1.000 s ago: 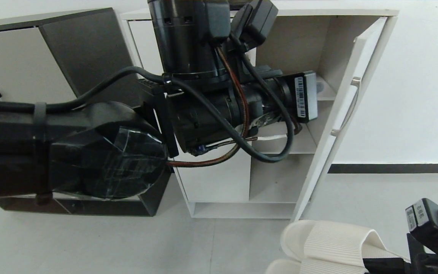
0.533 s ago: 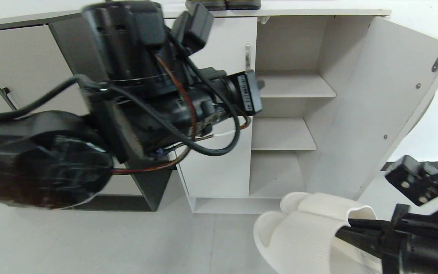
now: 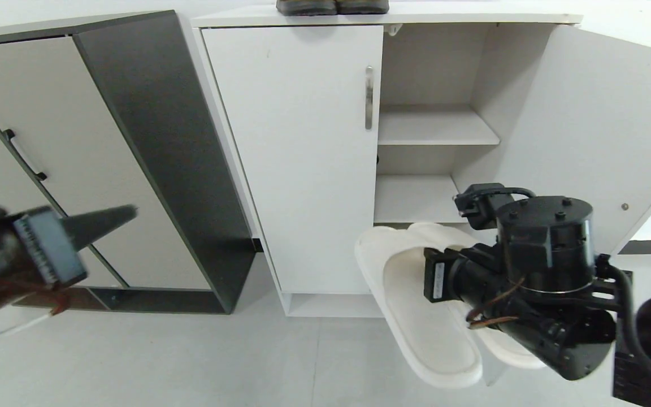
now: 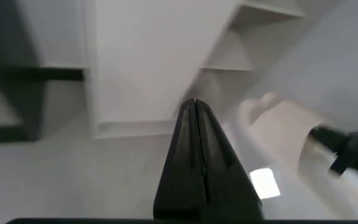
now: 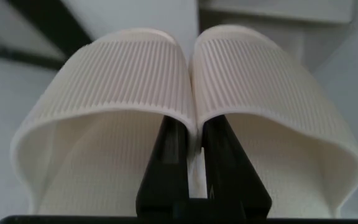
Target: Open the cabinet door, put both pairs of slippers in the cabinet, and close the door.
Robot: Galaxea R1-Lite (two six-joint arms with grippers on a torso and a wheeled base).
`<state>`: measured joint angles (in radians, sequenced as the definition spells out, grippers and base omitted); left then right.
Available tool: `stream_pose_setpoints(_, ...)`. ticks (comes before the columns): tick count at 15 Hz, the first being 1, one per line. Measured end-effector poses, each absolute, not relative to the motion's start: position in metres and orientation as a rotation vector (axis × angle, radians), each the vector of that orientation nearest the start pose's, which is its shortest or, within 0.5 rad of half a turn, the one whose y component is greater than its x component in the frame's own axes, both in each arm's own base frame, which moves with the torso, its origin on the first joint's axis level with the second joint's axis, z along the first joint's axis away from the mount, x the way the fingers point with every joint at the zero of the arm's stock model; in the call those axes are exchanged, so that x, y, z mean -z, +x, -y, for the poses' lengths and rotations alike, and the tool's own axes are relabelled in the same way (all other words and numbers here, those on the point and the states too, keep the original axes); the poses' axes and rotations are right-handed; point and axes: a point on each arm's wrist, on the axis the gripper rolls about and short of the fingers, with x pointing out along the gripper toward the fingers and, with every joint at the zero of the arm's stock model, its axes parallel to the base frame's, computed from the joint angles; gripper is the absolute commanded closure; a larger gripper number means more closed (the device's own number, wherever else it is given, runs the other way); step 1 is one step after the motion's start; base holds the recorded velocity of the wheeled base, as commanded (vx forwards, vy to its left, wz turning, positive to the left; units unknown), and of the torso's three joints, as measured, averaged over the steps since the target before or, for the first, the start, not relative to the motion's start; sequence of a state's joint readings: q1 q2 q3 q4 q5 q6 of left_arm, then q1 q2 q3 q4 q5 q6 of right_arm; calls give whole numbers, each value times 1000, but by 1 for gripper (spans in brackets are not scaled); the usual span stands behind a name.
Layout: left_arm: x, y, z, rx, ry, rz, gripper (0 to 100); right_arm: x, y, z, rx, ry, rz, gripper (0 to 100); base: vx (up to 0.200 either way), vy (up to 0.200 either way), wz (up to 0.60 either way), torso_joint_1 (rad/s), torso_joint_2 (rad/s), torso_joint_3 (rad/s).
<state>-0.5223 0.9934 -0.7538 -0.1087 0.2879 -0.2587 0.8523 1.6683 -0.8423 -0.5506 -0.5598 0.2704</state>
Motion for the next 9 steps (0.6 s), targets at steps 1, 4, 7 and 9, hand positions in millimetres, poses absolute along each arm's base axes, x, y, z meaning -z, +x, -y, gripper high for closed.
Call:
stream_pose_setpoints(1, -253, 93, 39, 144, -191, -150, 100, -191, 216, -221, -212, 91, -218, 100, 0, 0, 0, 0, 0, 0)
stream_pose_setpoints(4, -194, 41, 4, -98, -105, -122, 100, -171, 225, -226, -189, 41, -259, 100, 0, 0, 0, 0, 0, 0)
stream_pose_setpoints(7, -129, 0, -10, -284, -3, -84, 100, -162, 227, -227, -182, 20, -283, 100, 0, 0, 0, 0, 0, 0)
stream_pose_setpoints(9, -95, -11, -8, -230, 7, -78, 100, -158, 227, -228, -184, 9, -295, 100, 0, 0, 0, 0, 0, 0)
